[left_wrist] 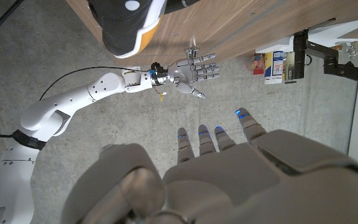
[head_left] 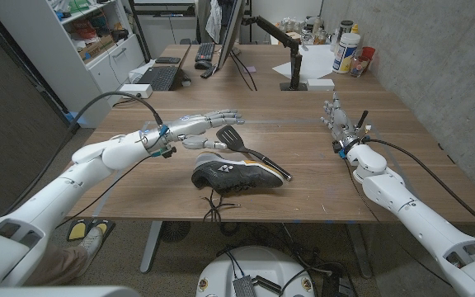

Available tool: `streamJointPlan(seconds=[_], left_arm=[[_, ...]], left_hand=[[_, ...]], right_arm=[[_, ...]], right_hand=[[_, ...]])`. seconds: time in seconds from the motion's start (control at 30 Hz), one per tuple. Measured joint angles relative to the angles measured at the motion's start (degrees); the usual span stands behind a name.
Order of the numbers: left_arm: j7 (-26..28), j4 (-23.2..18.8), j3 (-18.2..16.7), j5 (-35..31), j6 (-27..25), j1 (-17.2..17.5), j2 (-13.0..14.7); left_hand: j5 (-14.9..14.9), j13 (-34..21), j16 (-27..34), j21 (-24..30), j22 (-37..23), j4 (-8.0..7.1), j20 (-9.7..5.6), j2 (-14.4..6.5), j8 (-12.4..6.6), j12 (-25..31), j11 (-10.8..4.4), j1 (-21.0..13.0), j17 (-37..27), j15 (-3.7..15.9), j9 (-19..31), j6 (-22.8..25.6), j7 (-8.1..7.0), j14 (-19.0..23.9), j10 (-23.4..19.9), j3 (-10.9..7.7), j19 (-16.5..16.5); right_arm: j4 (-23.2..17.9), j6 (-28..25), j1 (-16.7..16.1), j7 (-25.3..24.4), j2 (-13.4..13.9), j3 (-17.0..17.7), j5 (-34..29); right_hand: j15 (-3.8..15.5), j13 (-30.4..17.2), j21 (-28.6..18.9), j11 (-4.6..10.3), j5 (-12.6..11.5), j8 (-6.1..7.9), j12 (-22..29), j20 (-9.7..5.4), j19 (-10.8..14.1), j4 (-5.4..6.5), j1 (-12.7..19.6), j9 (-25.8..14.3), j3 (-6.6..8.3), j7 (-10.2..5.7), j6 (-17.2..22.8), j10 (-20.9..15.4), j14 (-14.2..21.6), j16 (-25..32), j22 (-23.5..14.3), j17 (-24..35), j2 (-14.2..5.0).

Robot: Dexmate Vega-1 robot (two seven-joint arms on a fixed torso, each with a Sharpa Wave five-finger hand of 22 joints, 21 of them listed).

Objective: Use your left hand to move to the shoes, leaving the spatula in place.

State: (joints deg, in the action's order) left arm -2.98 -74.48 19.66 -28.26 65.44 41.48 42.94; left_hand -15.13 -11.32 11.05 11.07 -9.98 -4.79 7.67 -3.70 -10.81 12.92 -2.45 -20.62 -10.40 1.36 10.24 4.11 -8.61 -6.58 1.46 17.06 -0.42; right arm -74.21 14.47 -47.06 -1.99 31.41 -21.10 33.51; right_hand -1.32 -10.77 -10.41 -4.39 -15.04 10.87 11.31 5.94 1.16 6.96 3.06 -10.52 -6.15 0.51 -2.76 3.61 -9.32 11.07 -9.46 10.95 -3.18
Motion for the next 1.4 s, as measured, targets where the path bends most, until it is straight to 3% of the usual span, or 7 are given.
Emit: streamJointPlan(seconds=[0.3, 0.77, 1.4], left_arm=[[2.4, 0.9, -0.1, -3.7, 1.9, 0.0, -0.5], [10.3, 3.9, -0.4, -12.1, 5.2, -1.3, -1.7], [16.4, 4.6, 3.2, -16.9, 5.5, -3.1, -0.6]], left_hand=[[-0.4, 0.0, 0.0, 0.0, 0.0, 0.23, -0.3, -0.3, -0.22, 0.0, -0.11, -0.3, 0.0, 0.18, 0.0, 0.3, -0.28, 0.2, -0.5, 0.12, 0.3], [-0.4, 0.0, -0.3, 0.0, 0.0, 1.0, -1.03, -0.6, -0.44, 0.3, -0.11, -2.1, 0.0, 0.47, 0.0, 1.3, -0.09, -0.1, -1.1, -0.54, -0.4], [-0.4, 0.0, -0.3, 0.0, 0.0, 1.79, -0.71, -1.3, -0.44, 0.3, -0.31, -3.4, 0.0, 0.68, 0.0, 1.8, -0.19, 0.5, -1.9, -1.33, 0.3]], right_arm=[[0.0, -0.1, 0.1, 0.0, 0.3, 0.0, 0.0], [-0.2, -1.2, 0.2, -0.5, 0.6, 0.1, -0.1], [0.2, -0.8, 0.1, -0.3, 0.5, 0.1, -0.1]], right_hand=[[0.0, 0.0, 0.0, 0.0, 0.0, 0.0, 0.0, 0.0, 0.0, 0.0, 0.0, 0.0, 0.0, 0.0, 0.0, 0.0, 0.0, 0.0, 0.0, 0.0, 0.0], [0.0, 0.0, 0.0, 0.0, 0.0, 0.0, 0.0, 0.0, 0.0, 0.0, 0.3, 0.0, 0.0, 0.0, 0.0, 0.0, 0.0, 0.0, 0.0, 0.0, -0.3], [0.0, 0.0, 0.0, 0.0, 0.0, 0.0, 0.0, 0.0, 0.0, 0.0, 0.6, 0.0, 0.0, 0.0, 0.0, 0.0, 0.0, 0.0, 0.0, 0.0, -0.61]])
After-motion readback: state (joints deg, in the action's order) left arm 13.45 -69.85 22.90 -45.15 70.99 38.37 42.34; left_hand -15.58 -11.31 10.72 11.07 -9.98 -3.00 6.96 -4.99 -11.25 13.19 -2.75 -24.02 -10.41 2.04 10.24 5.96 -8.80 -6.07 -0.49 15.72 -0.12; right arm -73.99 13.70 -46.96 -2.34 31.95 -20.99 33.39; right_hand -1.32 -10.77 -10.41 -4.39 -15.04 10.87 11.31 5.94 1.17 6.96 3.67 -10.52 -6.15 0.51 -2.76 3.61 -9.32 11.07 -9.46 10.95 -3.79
